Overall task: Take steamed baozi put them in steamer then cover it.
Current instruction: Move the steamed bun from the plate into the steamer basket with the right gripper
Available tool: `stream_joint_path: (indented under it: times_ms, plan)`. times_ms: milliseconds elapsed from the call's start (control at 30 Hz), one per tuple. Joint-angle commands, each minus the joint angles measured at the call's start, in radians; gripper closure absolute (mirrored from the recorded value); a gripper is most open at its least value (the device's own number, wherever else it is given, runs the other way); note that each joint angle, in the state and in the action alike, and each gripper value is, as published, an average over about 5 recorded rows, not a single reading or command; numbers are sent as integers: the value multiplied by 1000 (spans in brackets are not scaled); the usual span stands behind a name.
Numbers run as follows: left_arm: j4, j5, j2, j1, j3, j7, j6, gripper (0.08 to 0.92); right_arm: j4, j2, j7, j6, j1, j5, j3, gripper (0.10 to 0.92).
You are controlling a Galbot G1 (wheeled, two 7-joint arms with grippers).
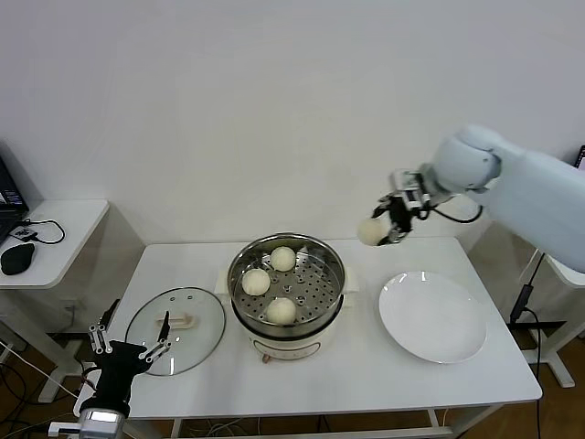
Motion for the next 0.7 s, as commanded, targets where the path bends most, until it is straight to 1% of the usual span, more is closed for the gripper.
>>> stream_joint_path:
  times_ms: [33,333,700]
  plan:
    - [-2,0,-2,4,-15,0,0,177,66,138,95,-128,34,196,-96,414]
    - [6,-1,-15,-2,-20,-1,-1,177,24,224,168,-229,-50,219,-135,410]
    - [19,-4,-16,-11,-23,-2,-4,177,-68,303,209,-285,-140,132,-130,409]
